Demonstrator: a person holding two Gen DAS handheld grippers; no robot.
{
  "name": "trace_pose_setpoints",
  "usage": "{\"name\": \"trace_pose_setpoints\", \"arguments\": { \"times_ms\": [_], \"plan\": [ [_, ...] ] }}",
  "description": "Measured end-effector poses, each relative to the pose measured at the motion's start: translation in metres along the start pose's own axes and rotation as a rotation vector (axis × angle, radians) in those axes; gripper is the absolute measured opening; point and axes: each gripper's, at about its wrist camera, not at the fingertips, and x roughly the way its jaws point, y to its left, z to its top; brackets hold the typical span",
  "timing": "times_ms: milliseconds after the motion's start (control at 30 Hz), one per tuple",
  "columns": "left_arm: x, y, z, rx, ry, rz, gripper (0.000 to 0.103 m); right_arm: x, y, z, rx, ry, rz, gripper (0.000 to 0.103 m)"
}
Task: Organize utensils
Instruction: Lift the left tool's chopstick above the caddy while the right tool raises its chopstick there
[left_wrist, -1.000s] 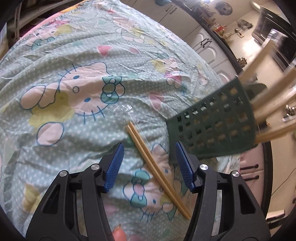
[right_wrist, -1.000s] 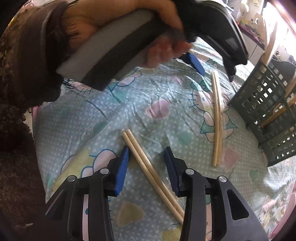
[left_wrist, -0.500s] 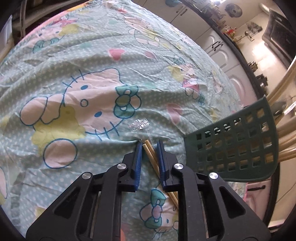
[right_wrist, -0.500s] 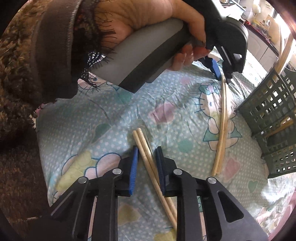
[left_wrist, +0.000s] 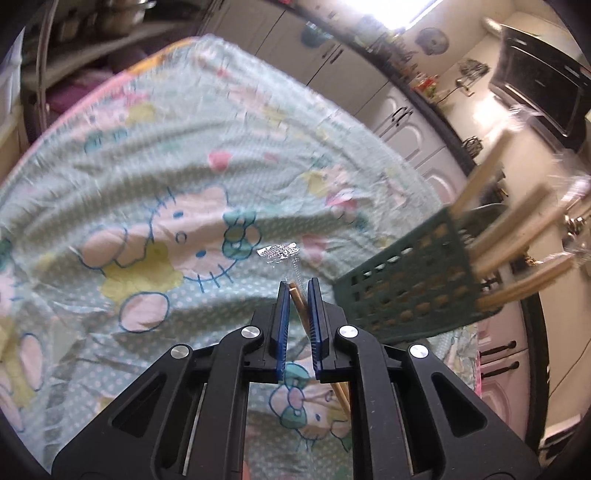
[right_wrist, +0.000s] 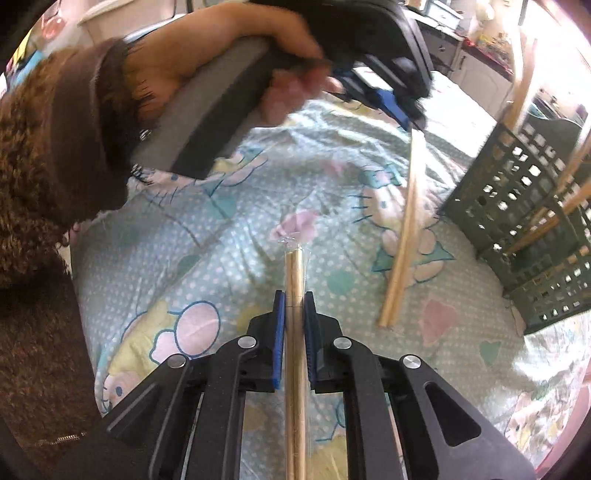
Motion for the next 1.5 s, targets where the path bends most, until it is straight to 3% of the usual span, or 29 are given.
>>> {"name": "trace_pose_setpoints", "arguments": {
  "times_ms": [500,767,1500],
  "plan": [
    [-0.08,-0.05,-0.007,0.168,-0.188,-0.056,0.003,-0.072,-0.023,-0.015,0.122,-0.204,-0.074,0.006],
    [-0.106,-0.077,-0.02,0.253,-0.236,-0.097,0.003,-0.091,-0.028,-0.02,0.163,-0.266,-0.116,0.006],
    [-0.141,-0.134,-0.033,0.399,-0.323,-0.148,0.003,-0.155,-0.065,-0.039,0.358,-0.558,-0.238,0.006]
  ]
}}
